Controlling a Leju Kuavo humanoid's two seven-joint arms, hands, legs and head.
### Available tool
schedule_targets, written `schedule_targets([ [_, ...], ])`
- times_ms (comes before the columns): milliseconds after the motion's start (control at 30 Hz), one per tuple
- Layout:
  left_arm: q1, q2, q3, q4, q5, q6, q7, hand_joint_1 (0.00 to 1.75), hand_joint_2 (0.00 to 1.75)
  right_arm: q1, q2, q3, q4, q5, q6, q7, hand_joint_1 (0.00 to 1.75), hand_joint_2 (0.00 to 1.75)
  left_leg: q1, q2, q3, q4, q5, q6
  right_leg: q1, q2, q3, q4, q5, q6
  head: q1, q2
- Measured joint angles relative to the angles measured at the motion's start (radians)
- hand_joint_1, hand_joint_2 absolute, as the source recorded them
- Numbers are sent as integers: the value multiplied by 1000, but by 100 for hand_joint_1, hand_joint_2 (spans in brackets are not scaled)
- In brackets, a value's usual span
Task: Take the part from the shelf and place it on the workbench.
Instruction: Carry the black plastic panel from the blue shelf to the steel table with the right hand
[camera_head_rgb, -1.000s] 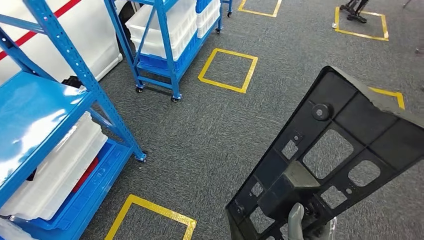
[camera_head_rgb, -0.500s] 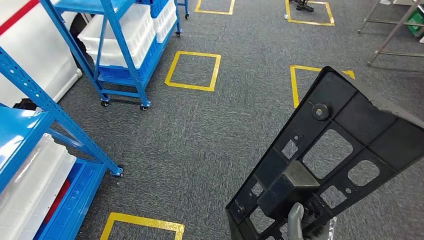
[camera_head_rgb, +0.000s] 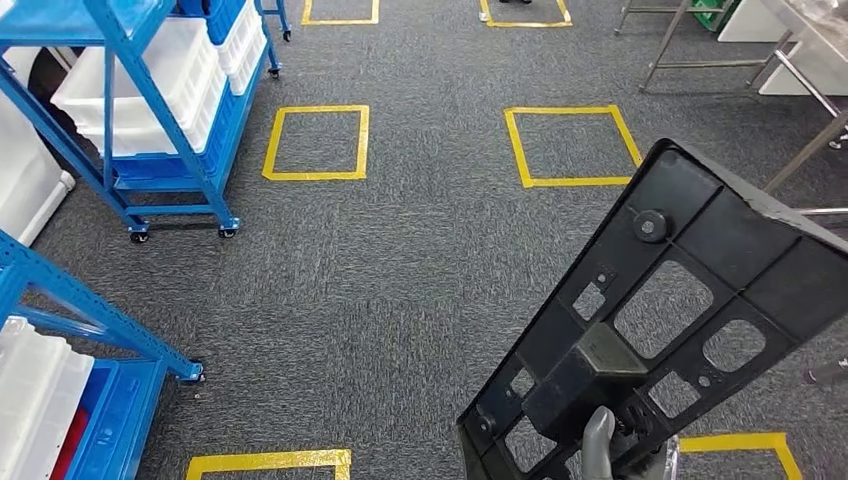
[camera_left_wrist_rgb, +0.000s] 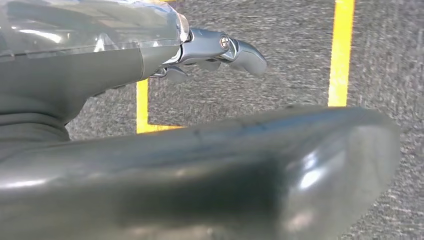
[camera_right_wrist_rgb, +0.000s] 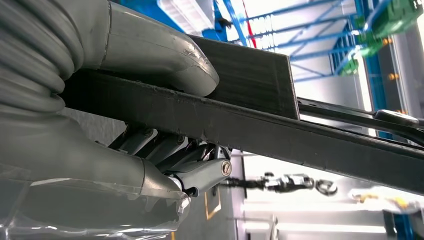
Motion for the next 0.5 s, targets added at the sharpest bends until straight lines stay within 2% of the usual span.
schedule_targets([
  [33,-1,0,0,0,0,0,0,0,0,1,0,0,-1,-2,0,1,175,175,-2,9,1,0,-1,-4,4,0,1,-8,-2,-5,0,0],
  [67,-2,0,1,0,0,0,0,0,0,2,0,-1,-2,-4,0,2,175,175,-3,18,4,-1,-1,-9,4,13,-2,-10,1,-10,0,0],
  [100,-4,0,1,0,0,0,0,0,0,4,0,-1,-4,-5,0,3,175,175,-2,18,5,1,-5,-14,2,24,-3,-13,4,-15,0,0],
  [167,-4,-1,2,0,0,0,0,0,0,6,0,-2,-6,-7,0,4,175,175,2,-24,-8,39,-38,-24,-4,46,-2,-23,12,-29,-1,0],
  [233,-1,-1,2,0,2,0,0,0,0,7,0,-2,-7,-9,1,5,175,175,6,-81,-59,155,-104,-30,-6,70,-4,-26,17,-37,-2,0],
  [267,2,-1,3,0,3,0,0,0,0,7,0,-2,-7,-9,2,5,175,175,7,-92,-89,222,-132,-32,-5,84,-7,-25,18,-39,-2,0],
  [300,4,-1,3,0,4,0,0,0,0,8,0,-2,-7,-10,2,5,175,175,8,-95,-111,268,-144,-33,-5,100,-8,-23,19,-40,-2,0],
  [333,5,-1,3,0,5,0,0,0,0,8,0,-2,-7,-10,3,6,175,175,9,-96,-116,280,-135,-34,-5,116,-9,-20,19,-39,-2,0],
  [367,5,-1,3,0,6,0,0,0,0,9,0,-2,-7,-11,4,6,175,175,10,-98,-104,251,-107,-34,-5,132,-10,-16,19,-38,-2,0],
  [400,5,-1,3,0,7,0,0,0,0,9,0,-2,-7,-12,6,6,175,175,13,-109,-78,192,-68,-34,-6,147,-11,-11,17,-36,-2,0],
  [467,5,-1,4,0,10,0,-1,0,0,8,0,-2,-7,-14,7,6,175,175,20,-162,-27,72,-19,-32,-7,175,-18,2,14,-28,-1,0],
  [500,6,-1,5,0,12,1,-1,0,0,8,0,-1,-6,-15,8,5,175,175,22,-185,-14,39,-12,-29,-8,187,-24,7,15,-22,-1,0],
])
